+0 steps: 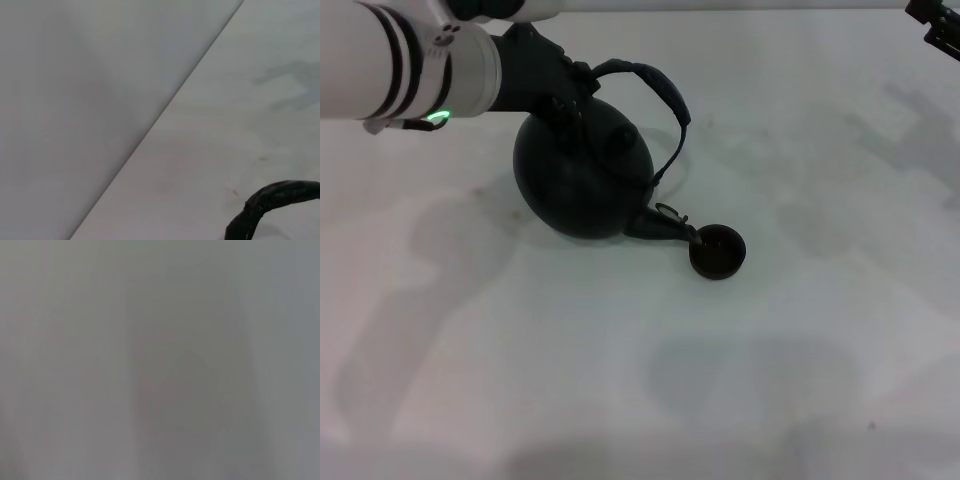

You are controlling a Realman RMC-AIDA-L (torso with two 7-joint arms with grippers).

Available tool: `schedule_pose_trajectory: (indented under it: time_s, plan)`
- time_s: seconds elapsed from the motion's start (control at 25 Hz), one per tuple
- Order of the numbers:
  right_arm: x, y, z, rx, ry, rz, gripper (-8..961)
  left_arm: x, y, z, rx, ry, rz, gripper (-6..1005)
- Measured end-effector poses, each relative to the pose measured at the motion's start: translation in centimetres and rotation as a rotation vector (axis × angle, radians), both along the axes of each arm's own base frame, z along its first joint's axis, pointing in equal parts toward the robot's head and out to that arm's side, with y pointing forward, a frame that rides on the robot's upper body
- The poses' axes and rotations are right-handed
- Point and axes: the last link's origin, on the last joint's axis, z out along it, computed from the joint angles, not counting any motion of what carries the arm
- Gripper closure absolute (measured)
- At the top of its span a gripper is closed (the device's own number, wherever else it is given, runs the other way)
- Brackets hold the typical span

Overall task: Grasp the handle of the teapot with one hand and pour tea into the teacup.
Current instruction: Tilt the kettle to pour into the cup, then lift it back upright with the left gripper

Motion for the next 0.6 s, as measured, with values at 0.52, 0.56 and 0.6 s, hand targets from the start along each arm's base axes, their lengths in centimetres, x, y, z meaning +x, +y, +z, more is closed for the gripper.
schedule_pose_trajectory:
  time_s: [0.52, 0.56, 0.6]
  plan:
    - [0.1, 0.0, -0.2, -0.003, 0.003, -0.003, 113, 1.3, 0.4, -0.1, 0.0, 0.053, -0.018, 886]
    - [0.1, -0.1, -0.2, -0.003, 0.002, -0.004, 113, 1.4, 0.4, 0.0, 0.003, 0.057, -0.021, 886]
    - [0.1, -0.1, -0.3, -0.003, 0.003, -0.005, 113, 1.5, 0.5, 0.1, 0.005, 0.062, -0.024, 886]
